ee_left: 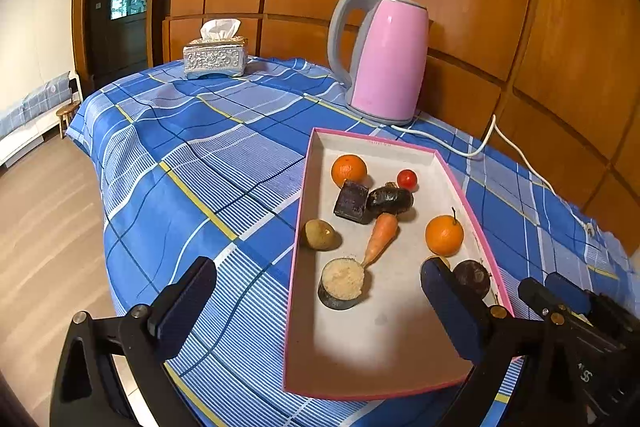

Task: Organize fruits
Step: 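Lift the right gripper away from the tray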

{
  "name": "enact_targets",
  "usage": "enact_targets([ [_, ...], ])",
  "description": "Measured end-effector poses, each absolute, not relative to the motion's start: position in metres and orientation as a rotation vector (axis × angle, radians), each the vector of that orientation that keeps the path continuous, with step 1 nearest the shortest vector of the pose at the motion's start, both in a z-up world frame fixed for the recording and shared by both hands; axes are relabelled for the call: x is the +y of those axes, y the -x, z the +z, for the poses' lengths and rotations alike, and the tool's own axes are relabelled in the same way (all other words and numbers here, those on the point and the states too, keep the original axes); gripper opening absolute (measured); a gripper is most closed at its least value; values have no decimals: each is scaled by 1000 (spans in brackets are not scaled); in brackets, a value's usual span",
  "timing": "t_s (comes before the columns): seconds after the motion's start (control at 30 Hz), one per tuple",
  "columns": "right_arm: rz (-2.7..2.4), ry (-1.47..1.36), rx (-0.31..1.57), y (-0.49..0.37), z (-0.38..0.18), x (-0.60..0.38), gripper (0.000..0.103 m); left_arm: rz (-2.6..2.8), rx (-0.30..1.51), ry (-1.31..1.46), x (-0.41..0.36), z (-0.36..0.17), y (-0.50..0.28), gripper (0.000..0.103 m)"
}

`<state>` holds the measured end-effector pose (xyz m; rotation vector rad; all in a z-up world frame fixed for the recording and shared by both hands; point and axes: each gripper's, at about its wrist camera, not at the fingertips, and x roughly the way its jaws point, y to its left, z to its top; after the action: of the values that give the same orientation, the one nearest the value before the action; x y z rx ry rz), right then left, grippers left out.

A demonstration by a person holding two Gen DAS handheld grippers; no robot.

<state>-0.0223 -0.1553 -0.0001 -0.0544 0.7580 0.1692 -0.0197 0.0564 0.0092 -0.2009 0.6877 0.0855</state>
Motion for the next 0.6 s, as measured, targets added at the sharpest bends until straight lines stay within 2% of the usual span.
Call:
enact_targets([
  [0.6,166,71,750,28,0,-152,44,197,703,148,53,7,21,103],
])
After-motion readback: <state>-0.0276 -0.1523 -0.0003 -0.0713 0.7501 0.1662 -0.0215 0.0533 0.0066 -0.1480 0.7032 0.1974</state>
